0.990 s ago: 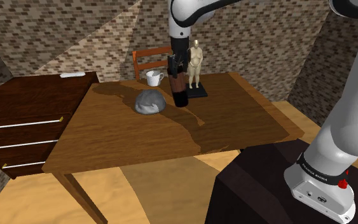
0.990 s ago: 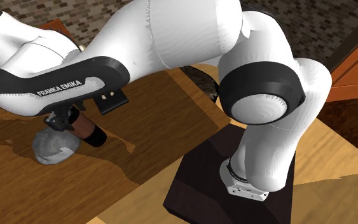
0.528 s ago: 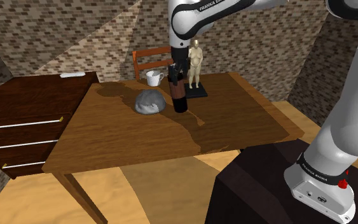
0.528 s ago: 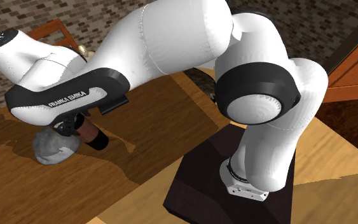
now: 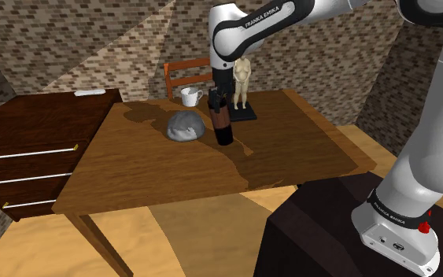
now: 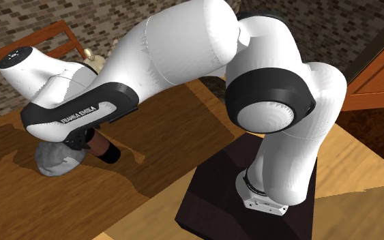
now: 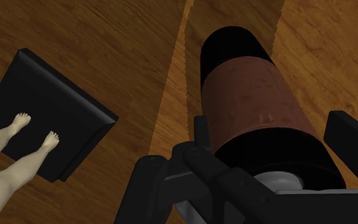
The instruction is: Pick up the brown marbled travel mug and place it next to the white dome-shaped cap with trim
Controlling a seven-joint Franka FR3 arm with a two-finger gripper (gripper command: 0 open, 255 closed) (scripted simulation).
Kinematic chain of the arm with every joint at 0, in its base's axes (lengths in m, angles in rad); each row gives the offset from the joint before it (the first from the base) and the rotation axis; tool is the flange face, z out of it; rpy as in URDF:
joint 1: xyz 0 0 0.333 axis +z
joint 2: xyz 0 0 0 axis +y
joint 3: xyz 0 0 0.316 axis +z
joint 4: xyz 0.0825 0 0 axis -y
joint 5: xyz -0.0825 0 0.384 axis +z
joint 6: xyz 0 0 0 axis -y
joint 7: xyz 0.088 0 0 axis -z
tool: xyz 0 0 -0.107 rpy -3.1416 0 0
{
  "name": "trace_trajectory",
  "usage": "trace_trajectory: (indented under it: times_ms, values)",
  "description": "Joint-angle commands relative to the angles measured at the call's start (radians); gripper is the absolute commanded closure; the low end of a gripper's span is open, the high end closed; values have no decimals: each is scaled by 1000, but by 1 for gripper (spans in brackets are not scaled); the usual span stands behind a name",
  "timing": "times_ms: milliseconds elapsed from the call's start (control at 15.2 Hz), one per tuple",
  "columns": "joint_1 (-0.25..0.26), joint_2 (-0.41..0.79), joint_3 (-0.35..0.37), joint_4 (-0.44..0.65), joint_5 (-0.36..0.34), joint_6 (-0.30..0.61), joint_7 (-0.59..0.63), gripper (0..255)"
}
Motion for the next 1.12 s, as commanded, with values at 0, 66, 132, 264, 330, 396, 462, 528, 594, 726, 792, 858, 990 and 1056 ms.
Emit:
trace_trajectory:
  times_ms: [0,66,132,264,330,396,462,528,594,726,792,858,990,1056]
  values:
    - [0,0,0,0,0,2,0,255]
    - [0,0,0,0,0,2,0,255]
    - [0,0,0,0,0,2,0,255]
    - [0,0,0,0,0,2,0,255]
    - [0,0,0,0,0,2,0,0]
    - [0,0,0,0,0,2,0,0]
    - [0,0,0,0,0,2,0,0]
    - [0,0,0,0,0,2,0,0]
    - [0,0,0,0,0,2,0,0]
    - [0,-11,0,19,2,-28,-1,0]
    - [0,-20,1,41,3,-59,-2,0]
    - [-1,-29,1,63,4,-90,-3,0]
    - [-1,-35,1,82,5,-115,-3,0]
    - [-1,-35,1,82,5,-115,-3,0]
